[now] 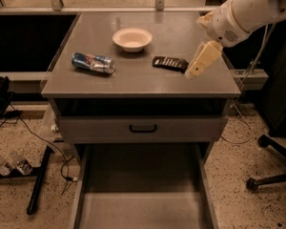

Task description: Place rxbar chocolate into middle drawer

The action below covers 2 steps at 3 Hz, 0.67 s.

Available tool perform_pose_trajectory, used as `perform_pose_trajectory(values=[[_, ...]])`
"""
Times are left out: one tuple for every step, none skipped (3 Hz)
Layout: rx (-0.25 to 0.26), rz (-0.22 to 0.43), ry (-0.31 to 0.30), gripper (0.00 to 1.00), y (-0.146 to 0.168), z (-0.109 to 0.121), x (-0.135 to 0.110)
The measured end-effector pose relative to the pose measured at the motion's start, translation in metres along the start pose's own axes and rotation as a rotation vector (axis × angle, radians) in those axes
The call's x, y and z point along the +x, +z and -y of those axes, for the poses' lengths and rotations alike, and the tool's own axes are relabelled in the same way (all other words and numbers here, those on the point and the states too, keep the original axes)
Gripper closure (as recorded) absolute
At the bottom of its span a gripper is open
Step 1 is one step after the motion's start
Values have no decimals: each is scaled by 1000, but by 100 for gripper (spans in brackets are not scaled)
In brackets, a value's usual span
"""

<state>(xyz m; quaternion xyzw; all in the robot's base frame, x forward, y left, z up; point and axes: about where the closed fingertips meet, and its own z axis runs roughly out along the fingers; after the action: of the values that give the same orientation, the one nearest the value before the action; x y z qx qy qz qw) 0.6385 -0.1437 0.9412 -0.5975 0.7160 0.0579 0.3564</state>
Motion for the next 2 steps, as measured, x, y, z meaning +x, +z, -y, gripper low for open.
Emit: perform_pose_trajectory(values=[[14,-5,-5,0,5,3,-1],[58,-17,-10,0,21,27,5]])
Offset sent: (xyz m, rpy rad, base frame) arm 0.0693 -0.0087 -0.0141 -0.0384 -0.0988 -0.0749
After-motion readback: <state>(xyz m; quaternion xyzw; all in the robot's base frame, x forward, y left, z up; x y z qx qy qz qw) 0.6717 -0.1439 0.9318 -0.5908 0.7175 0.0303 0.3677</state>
